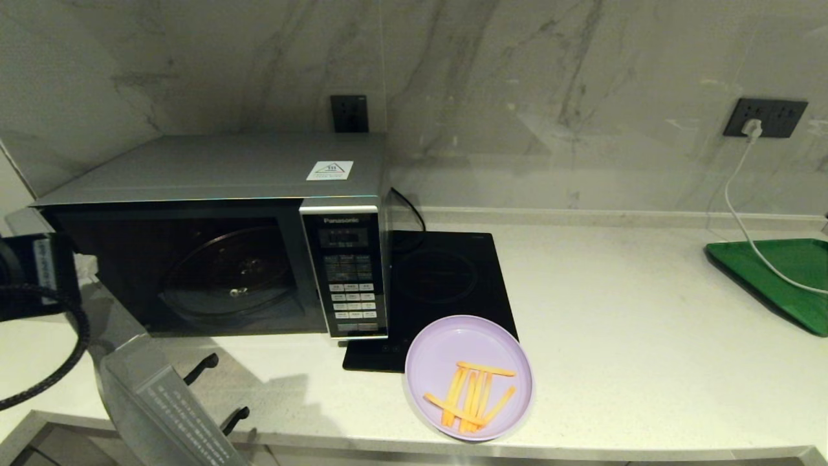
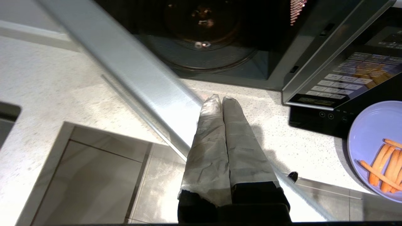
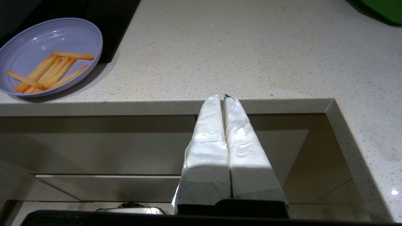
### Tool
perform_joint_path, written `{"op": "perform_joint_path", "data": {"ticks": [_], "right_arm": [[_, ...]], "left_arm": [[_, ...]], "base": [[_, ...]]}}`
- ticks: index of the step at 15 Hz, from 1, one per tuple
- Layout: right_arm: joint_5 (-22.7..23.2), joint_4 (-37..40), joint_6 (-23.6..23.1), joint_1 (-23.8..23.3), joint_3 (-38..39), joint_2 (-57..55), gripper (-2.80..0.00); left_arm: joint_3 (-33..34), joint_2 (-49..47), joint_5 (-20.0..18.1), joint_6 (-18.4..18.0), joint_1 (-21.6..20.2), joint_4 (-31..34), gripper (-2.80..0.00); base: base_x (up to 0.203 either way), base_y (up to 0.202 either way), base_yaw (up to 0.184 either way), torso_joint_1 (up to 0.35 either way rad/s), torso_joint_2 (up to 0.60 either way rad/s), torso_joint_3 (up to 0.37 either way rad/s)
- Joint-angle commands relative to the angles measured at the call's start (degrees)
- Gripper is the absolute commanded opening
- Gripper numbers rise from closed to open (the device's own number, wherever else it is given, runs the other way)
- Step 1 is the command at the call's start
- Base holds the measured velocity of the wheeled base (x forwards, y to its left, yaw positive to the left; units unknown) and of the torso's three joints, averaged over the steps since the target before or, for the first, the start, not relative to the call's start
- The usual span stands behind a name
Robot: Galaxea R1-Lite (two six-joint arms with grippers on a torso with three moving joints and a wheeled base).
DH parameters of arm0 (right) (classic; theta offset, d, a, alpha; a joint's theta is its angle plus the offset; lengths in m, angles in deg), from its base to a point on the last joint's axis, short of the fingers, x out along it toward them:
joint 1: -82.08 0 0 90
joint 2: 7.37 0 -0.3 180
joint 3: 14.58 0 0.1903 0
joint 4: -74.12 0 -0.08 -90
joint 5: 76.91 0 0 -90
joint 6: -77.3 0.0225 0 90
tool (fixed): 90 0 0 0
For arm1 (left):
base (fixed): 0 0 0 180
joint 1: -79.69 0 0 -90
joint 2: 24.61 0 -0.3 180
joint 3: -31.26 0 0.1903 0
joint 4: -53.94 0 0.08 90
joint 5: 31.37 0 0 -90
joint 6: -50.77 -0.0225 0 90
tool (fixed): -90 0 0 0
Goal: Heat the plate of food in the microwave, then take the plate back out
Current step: Open the microwave oven
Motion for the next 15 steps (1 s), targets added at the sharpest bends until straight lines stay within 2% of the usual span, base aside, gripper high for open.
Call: {"op": "perform_joint_path", "data": {"ticks": [1, 4, 8, 9, 12, 15], "right_arm": [[0.0, 0.1, 0.0, 0.0, 0.0, -0.1, -2.8], [0.0, 0.1, 0.0, 0.0, 0.0, -0.1, -2.8], [0.0, 0.1, 0.0, 0.0, 0.0, -0.1, -2.8], [0.0, 0.1, 0.0, 0.0, 0.0, -0.1, -2.8], [0.0, 0.1, 0.0, 0.0, 0.0, -0.1, -2.8], [0.0, 0.1, 0.0, 0.0, 0.0, -0.1, -2.8]], "left_arm": [[-0.1, 5.6, 0.2, -0.1, -1.3, 3.2, -2.8], [-1.2, 6.9, -0.1, -0.2, -0.9, 4.2, -2.8], [-1.9, 3.2, -1.5, 0.5, 2.6, 0.1, -2.8], [-1.7, 1.5, -1.7, 2.3, 3.3, -0.5, -2.8], [-1.5, -3.1, -1.9, 12.9, 5.4, -0.4, -2.8], [-1.4, -5.8, -2.0, 19.2, 6.0, -0.4, -2.8]], "base": [[0.0, 0.0, 0.0, 0.0, 0.0, 0.0], [0.0, 0.0, 0.0, 0.0, 0.0, 0.0], [0.0, 0.0, 0.0, 0.0, 0.0, 0.0], [0.0, 0.0, 0.0, 0.0, 0.0, 0.0], [0.0, 0.0, 0.0, 0.0, 0.0, 0.0], [0.0, 0.0, 0.0, 0.0, 0.0, 0.0]]}}
